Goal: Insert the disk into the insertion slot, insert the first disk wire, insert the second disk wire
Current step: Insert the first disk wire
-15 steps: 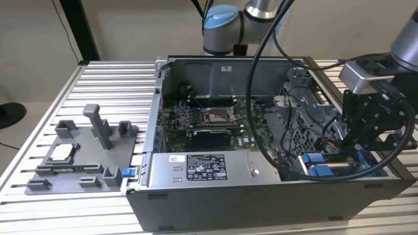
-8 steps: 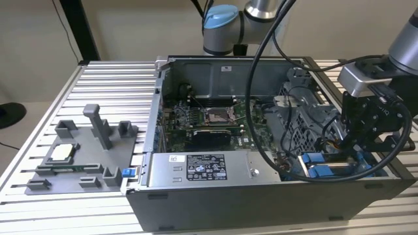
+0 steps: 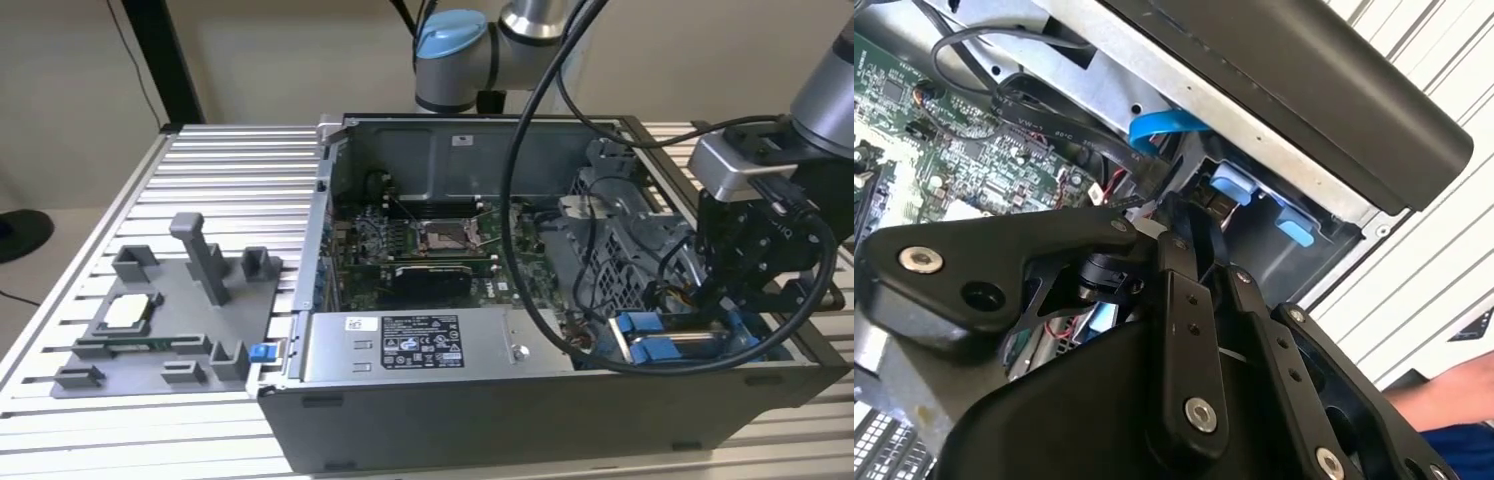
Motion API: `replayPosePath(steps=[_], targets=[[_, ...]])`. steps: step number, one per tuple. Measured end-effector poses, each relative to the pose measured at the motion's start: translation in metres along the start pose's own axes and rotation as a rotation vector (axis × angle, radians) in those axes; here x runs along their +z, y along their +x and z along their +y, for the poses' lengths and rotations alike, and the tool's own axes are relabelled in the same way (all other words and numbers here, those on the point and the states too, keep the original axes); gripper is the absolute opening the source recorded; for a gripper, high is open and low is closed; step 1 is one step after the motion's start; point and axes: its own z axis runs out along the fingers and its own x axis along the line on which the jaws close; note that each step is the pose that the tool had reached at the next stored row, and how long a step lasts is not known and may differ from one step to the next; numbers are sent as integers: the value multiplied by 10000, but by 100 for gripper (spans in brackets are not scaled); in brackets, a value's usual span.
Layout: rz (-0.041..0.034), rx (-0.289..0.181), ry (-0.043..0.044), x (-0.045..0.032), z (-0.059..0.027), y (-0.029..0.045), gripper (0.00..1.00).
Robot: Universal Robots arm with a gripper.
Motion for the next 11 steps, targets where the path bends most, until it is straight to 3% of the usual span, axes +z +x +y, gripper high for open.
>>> replayPosePath(steps=[9, 10, 11], targets=[[-2, 0, 0, 59, 0, 1, 0], [-12, 1, -1, 64, 0, 1, 100], [-12, 1, 0, 64, 0, 1, 100]])
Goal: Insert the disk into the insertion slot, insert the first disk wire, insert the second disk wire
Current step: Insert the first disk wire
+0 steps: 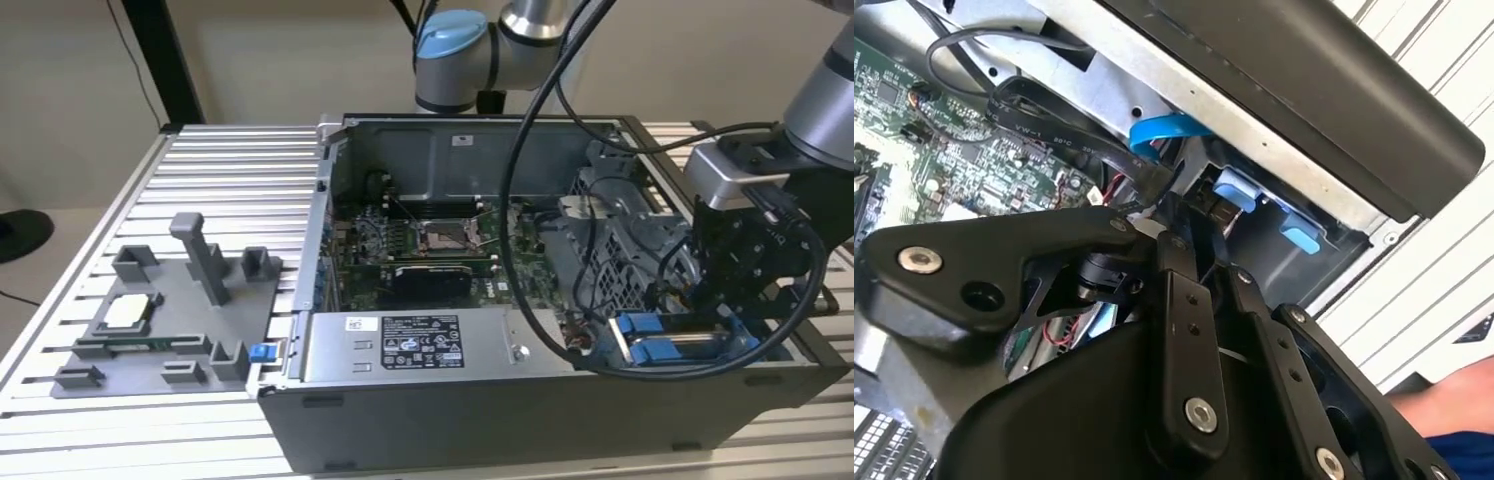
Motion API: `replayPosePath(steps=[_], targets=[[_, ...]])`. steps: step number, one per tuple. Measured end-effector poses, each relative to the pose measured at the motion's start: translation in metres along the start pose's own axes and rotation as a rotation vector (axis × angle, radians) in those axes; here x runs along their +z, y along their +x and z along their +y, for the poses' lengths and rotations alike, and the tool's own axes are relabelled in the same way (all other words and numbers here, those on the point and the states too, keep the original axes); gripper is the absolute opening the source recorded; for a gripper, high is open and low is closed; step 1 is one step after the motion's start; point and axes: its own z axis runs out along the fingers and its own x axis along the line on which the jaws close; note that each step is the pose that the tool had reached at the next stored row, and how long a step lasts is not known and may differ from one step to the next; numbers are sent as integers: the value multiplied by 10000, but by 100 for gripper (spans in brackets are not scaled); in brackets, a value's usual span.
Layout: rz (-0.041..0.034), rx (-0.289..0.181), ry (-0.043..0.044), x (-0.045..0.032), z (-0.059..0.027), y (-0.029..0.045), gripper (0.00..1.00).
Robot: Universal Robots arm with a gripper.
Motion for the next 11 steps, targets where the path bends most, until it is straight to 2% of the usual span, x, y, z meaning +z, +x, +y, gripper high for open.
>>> replayPosePath(steps=[5, 11], targets=[[6, 1, -25, -57, 0, -1, 100], [10, 1, -42, -197, 0, -3, 100]])
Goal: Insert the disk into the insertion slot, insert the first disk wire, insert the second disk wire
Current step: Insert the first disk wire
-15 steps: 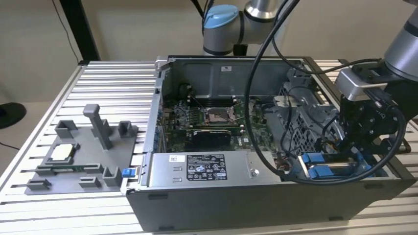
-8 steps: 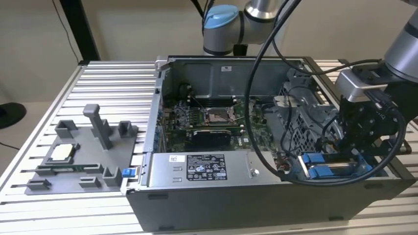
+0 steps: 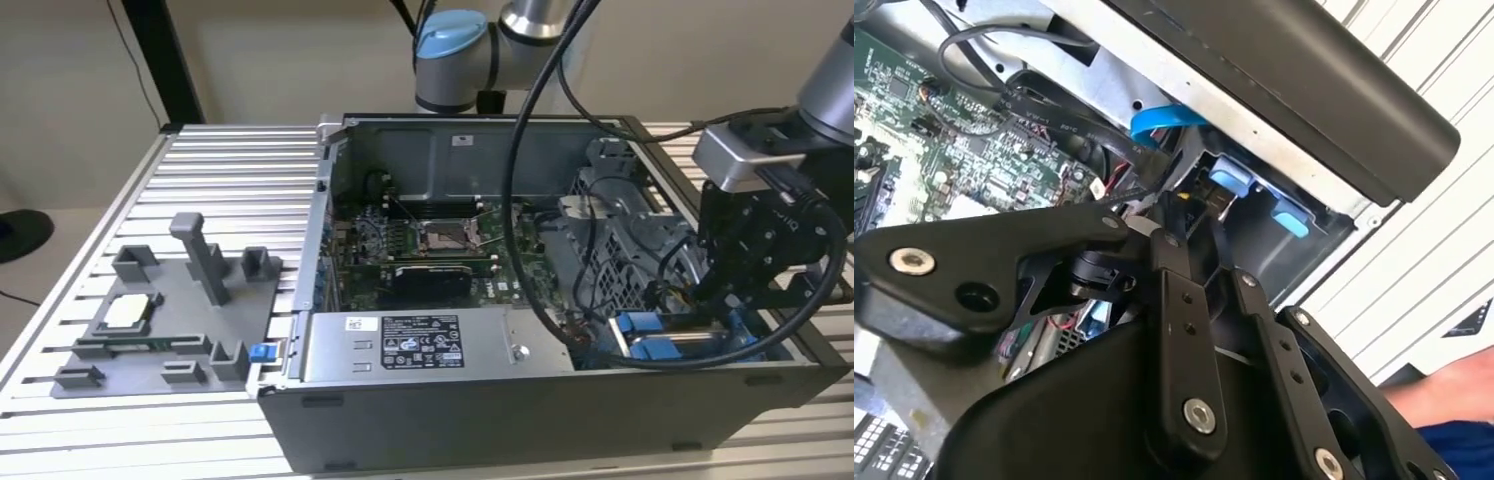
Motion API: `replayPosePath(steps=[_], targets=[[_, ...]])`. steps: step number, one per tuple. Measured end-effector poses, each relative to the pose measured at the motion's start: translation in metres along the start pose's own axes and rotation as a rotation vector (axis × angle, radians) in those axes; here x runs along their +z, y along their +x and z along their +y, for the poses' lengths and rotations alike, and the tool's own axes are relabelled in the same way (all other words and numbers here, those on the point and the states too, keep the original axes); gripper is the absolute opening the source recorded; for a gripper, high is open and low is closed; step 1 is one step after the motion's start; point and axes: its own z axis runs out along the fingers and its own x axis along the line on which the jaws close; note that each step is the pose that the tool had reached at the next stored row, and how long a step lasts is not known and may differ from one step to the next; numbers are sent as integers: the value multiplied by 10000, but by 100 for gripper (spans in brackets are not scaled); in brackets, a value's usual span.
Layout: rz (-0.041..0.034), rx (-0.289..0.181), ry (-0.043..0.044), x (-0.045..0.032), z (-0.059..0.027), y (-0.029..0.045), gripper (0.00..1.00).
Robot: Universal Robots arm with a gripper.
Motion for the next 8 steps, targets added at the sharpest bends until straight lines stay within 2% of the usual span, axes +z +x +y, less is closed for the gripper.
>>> replayPosePath(steps=[4, 8], targets=[[0, -1, -1, -103, 0, -3, 100], [-12, -3, 2, -129, -8, -19, 100]])
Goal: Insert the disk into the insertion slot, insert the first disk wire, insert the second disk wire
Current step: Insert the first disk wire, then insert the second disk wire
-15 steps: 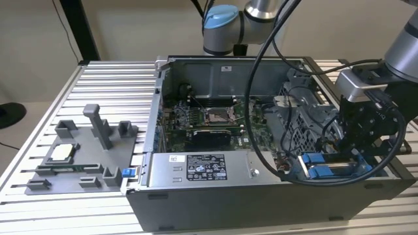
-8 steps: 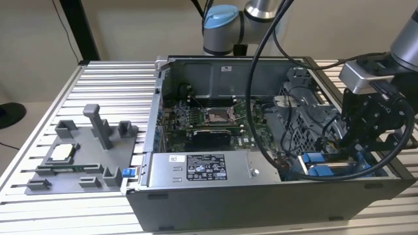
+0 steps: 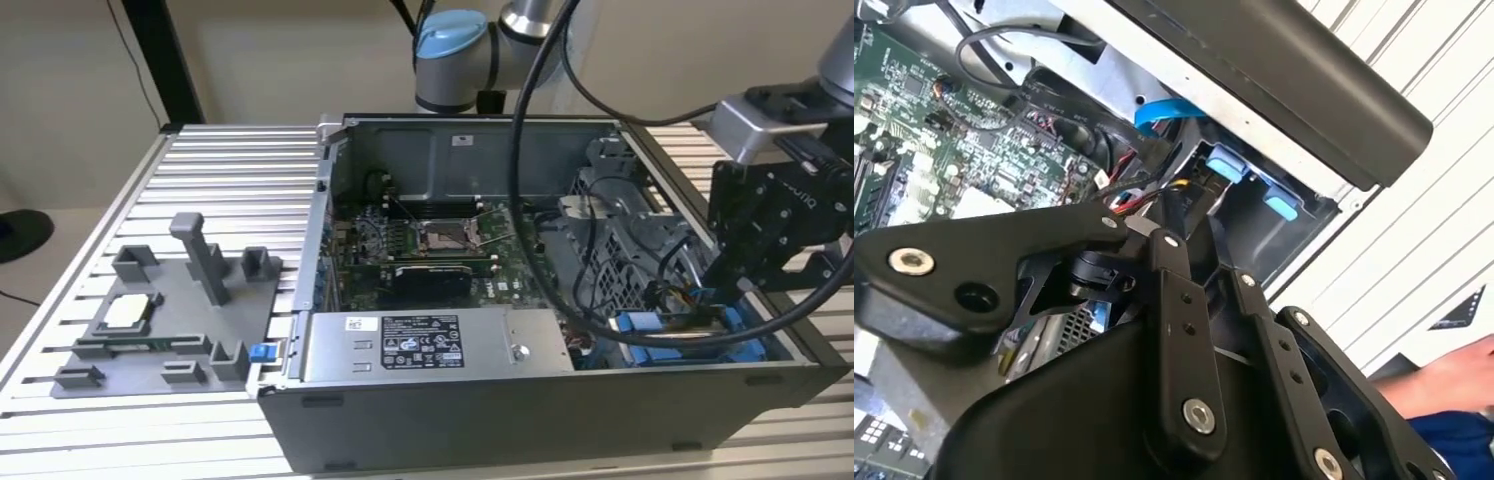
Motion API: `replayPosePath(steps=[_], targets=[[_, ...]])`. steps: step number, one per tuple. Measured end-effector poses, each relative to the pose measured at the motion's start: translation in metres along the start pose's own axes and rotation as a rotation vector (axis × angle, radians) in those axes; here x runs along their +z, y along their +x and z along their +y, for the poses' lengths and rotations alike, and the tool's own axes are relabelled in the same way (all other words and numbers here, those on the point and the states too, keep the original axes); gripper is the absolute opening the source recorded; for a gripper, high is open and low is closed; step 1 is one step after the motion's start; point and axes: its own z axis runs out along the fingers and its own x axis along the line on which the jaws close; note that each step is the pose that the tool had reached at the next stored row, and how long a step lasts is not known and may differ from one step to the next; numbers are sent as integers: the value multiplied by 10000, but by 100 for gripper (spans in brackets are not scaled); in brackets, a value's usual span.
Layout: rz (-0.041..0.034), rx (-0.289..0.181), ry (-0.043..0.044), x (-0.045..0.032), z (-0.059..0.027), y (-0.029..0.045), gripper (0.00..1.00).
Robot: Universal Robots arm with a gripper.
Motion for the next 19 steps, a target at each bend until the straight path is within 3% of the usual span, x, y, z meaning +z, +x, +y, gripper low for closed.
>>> replayPosePath(steps=[19], targets=[[-93, 1, 59, -24, -190, -162, 100]])
